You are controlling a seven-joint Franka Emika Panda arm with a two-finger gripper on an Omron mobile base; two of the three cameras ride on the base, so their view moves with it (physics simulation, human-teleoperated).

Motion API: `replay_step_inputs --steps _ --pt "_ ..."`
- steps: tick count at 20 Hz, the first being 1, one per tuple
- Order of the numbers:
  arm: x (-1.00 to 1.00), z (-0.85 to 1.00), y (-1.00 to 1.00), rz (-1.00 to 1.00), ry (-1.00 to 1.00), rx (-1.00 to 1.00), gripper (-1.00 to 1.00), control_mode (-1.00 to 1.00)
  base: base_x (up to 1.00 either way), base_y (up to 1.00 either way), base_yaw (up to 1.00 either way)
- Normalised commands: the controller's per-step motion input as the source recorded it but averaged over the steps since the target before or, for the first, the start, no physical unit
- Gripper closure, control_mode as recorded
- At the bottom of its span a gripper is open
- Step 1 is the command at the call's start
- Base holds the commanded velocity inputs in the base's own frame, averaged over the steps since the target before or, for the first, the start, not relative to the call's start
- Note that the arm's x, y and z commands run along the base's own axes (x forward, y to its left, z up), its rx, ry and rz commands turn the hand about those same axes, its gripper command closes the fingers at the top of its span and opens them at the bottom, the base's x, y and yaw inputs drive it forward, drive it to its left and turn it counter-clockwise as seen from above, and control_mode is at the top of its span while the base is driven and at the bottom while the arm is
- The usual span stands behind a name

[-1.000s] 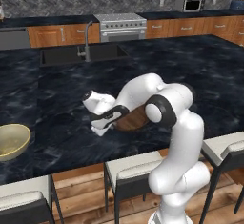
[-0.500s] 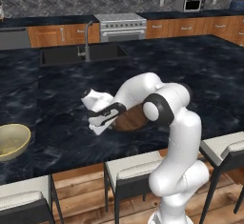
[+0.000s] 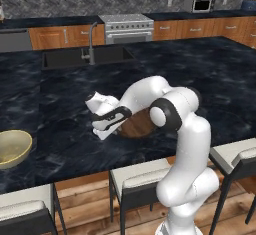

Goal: Pick up the bowls from the cabinet and place each bowl in front of a stool on the dining counter.

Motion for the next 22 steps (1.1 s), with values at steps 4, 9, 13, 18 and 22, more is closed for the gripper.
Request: replay_step_inputs --steps 4,9,13,18,22 --pt "-0.01 0.00 0.02 -0.04 0.00 0.00 -1.00 -1.00 0.00 0.00 0.00" --pt "0.00 0.00 0.00 -0.03 0.00 0.00 -1.00 -1.00 0.00 0.00 0.00" --pt "0.00 0.01 0.02 -0.02 0.00 0.00 -1.00 -1.00 0.00 0.00 0.00" --pt "-0.10 0.38 0.00 -0.02 0.00 0.01 -1.00 -1.00 0.00 0.00 0.00" --pt "-0.46 0.94 -0.11 -0.02 0.00 0.14 -1.00 -1.00 0.00 0.00 0.00"
